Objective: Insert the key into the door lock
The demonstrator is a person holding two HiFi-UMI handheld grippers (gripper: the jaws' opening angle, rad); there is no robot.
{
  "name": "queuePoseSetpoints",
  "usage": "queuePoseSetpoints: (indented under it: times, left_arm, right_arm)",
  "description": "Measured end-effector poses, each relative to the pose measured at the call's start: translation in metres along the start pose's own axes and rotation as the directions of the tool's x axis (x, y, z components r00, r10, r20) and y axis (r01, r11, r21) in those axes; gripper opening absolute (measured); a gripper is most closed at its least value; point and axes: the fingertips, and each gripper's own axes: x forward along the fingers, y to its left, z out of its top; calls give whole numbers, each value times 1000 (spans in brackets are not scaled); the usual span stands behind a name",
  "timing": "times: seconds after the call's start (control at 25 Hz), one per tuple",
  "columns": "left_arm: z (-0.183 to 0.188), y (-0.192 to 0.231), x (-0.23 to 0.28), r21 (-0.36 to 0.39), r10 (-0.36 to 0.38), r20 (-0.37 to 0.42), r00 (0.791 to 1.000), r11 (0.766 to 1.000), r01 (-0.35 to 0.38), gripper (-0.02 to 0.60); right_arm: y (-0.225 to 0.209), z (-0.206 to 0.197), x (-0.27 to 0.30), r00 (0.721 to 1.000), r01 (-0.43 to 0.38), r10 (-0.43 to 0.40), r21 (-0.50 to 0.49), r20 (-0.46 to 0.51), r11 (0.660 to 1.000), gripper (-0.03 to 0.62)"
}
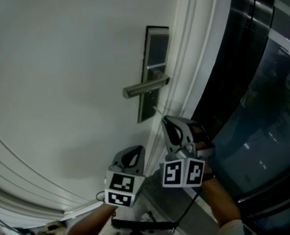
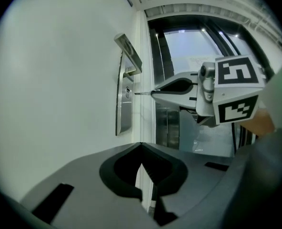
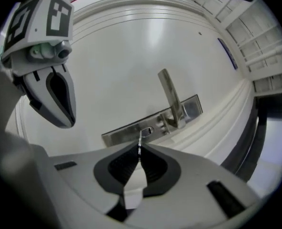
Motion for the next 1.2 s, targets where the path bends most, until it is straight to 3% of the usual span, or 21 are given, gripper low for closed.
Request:
queuePoseSetpoints:
  times: [0.36, 1.2]
  left_arm:
    - [3, 4, 6, 5, 17, 1, 1000, 1000, -17, 3]
    - [0, 14, 12, -5, 45, -2, 999, 999, -45, 3]
  right_arm:
    - [-19, 6, 21, 1000, 30, -30, -129, 5, 991, 21]
    - [-23, -1, 39, 999, 40, -42, -203, -5, 978, 21]
